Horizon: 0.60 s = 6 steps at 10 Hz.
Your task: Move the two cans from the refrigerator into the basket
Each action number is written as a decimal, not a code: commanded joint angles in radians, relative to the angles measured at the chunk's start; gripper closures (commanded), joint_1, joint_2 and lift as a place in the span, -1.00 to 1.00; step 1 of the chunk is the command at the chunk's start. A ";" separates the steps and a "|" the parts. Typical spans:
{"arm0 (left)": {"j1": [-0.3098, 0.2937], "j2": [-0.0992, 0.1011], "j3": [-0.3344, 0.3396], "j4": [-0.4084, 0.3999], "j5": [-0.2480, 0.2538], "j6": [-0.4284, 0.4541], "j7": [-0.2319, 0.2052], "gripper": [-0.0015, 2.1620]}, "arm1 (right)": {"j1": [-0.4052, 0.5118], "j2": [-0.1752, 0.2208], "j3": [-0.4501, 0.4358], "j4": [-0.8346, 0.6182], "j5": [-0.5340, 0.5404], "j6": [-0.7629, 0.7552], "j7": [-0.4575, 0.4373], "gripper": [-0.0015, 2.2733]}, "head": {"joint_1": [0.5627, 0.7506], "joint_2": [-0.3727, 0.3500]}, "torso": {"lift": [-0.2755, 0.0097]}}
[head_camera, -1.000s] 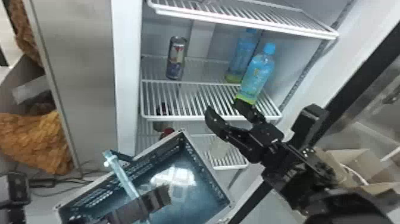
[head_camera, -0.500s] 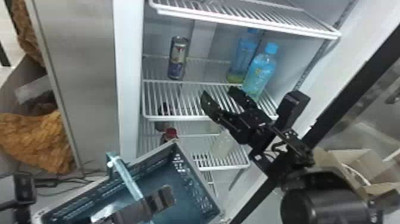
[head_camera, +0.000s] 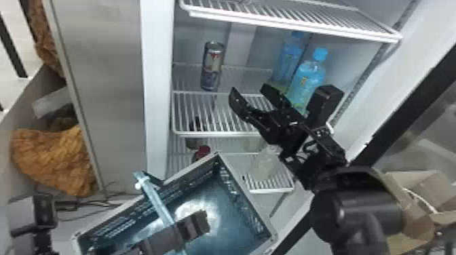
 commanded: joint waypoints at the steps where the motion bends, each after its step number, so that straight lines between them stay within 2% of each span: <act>1: 0.000 0.001 -0.001 0.000 0.002 0.000 0.000 0.11 | -0.046 0.003 0.018 0.059 0.000 -0.014 -0.006 -0.78 | 0.41 -0.70 | 0.69; 6: 0.000 0.003 -0.003 0.005 0.002 0.000 0.000 0.11 | -0.178 0.009 0.072 0.244 0.000 -0.053 -0.026 -0.78 | 0.41 -0.63 | 0.69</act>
